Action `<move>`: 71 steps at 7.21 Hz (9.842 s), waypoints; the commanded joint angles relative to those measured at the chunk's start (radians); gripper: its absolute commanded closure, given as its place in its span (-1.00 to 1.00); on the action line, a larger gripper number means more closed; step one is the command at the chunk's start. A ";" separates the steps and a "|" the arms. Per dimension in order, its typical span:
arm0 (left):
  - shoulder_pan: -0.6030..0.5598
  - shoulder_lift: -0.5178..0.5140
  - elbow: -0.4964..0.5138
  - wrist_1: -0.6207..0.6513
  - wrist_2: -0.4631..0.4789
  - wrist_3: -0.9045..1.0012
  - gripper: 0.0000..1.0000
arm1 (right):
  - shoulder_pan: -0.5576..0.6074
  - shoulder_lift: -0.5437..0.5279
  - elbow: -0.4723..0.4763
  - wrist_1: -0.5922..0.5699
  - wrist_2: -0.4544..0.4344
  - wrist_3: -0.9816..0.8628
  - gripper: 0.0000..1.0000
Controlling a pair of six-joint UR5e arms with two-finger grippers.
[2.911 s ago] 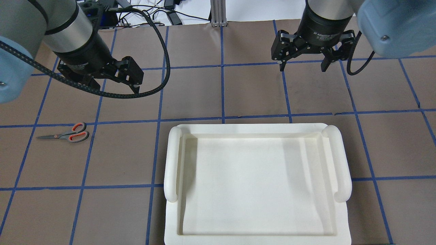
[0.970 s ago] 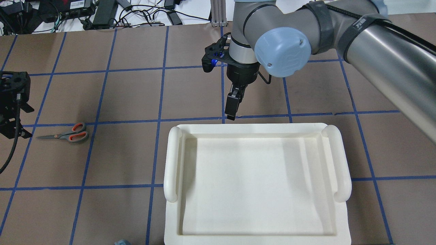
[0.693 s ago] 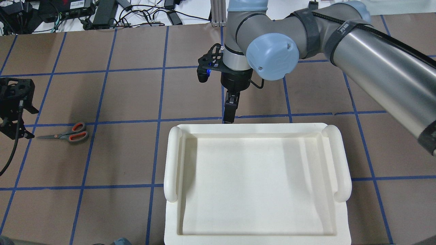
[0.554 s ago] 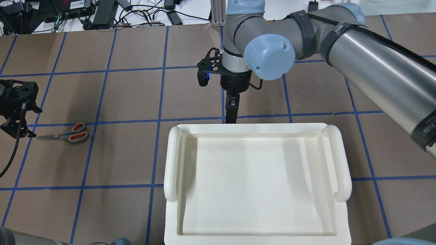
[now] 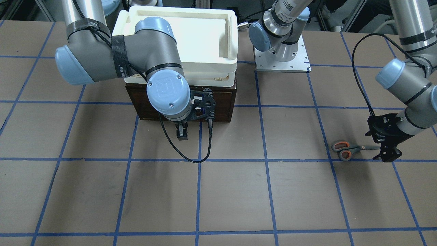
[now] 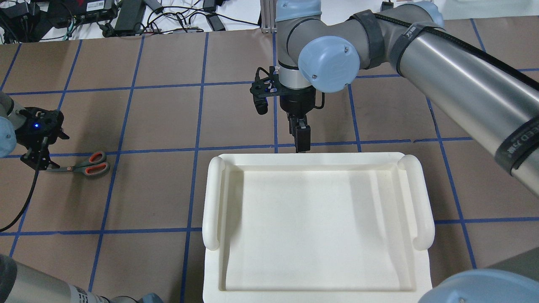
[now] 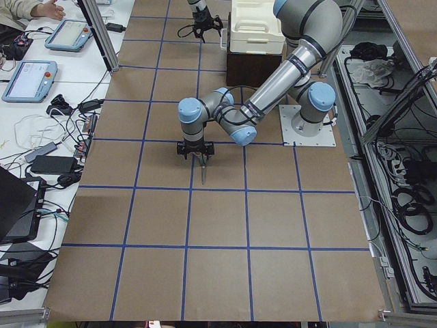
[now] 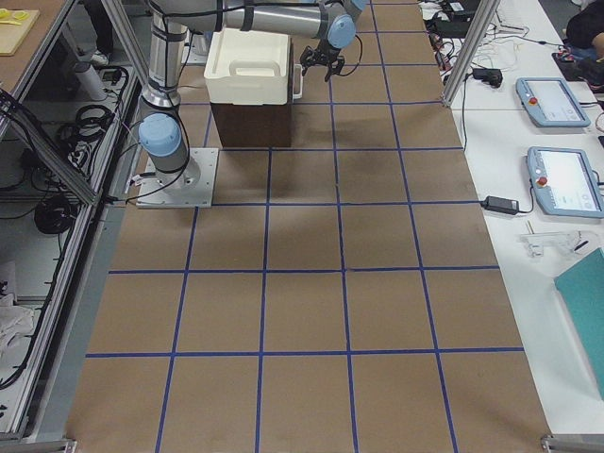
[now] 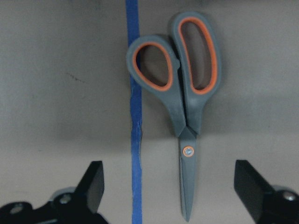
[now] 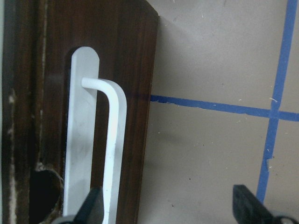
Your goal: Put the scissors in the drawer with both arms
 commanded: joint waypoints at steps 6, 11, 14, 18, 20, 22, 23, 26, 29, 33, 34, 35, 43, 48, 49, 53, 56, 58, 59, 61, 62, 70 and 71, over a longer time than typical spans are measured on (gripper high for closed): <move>0.030 -0.017 -0.133 0.177 -0.017 0.023 -0.96 | -0.003 0.014 0.030 0.040 0.000 -0.006 -0.76; 0.018 -0.037 -0.131 0.177 -0.019 0.041 -0.72 | -0.006 0.041 0.018 -0.003 -0.002 -0.006 -0.41; 0.018 -0.045 -0.125 0.177 -0.022 0.084 0.03 | -0.041 0.093 -0.065 -0.030 -0.017 -0.019 -0.38; 0.015 -0.037 -0.110 0.175 -0.017 0.101 0.76 | -0.056 0.150 -0.159 -0.037 -0.019 -0.062 -0.28; 0.012 -0.029 -0.110 0.175 -0.015 0.101 0.99 | -0.061 0.172 -0.205 -0.044 -0.019 -0.086 -0.24; 0.009 -0.026 -0.108 0.173 -0.017 0.109 1.00 | -0.066 0.185 -0.222 -0.055 -0.044 -0.091 -0.19; 0.006 -0.009 -0.107 0.172 -0.015 0.110 1.00 | -0.072 0.187 -0.222 -0.069 -0.048 -0.092 -0.17; 0.003 0.047 0.000 -0.043 -0.072 0.092 1.00 | -0.075 0.208 -0.244 -0.096 -0.048 -0.105 -0.11; -0.099 0.124 0.170 -0.307 -0.069 0.071 1.00 | -0.076 0.218 -0.263 -0.099 -0.040 -0.111 -0.06; -0.348 0.196 0.234 -0.394 -0.052 -0.236 1.00 | -0.076 0.204 -0.265 -0.106 -0.046 -0.099 -0.16; -0.395 0.192 0.252 -0.411 -0.052 -0.273 1.00 | -0.078 0.163 -0.265 -0.133 -0.046 -0.091 -0.24; -0.452 0.192 0.263 -0.428 -0.057 -0.385 1.00 | -0.092 0.137 -0.263 -0.132 -0.052 -0.089 -0.25; -0.880 0.150 0.307 -0.434 -0.114 -1.129 1.00 | -0.170 -0.329 0.046 -0.107 -0.057 0.727 -1.00; -1.086 0.017 0.306 -0.314 -0.121 -1.313 1.00 | -0.176 -0.376 0.081 -0.029 -0.138 1.378 -1.00; -1.094 0.009 0.306 -0.310 -0.124 -1.313 1.00 | -0.184 -0.376 0.081 -0.030 -0.141 1.432 -1.00; -1.123 0.006 0.283 -0.307 -0.123 -1.312 1.00 | -0.228 -0.377 0.081 -0.032 -0.128 1.466 -1.00; -1.138 -0.003 0.283 -0.307 -0.118 -1.316 -0.09 | -0.225 -0.377 0.081 -0.040 -0.126 1.471 -1.00; -1.138 -0.002 0.283 -0.308 -0.121 -1.316 -0.31 | -0.225 -0.379 0.081 -0.040 -0.126 1.471 -1.00; -1.138 0.004 0.281 -0.310 -0.120 -1.315 -0.33 | -0.225 -0.379 0.079 -0.041 -0.128 1.471 -1.00; -1.121 0.038 0.281 -0.326 -0.109 -1.299 -0.36 | -0.224 -0.379 0.079 -0.041 -0.120 1.471 -1.00; -1.089 0.053 0.281 -0.352 -0.106 -1.278 -0.41 | -0.221 -0.381 0.079 -0.040 -0.100 1.533 -1.00; -0.515 0.360 0.326 -0.635 -0.015 -0.977 -0.46 | -0.214 -0.379 0.079 -0.057 -0.068 1.601 -1.00; -0.506 0.383 0.324 -0.671 -0.023 -1.020 -0.46 | -0.214 -0.379 0.079 -0.061 -0.069 1.604 -1.00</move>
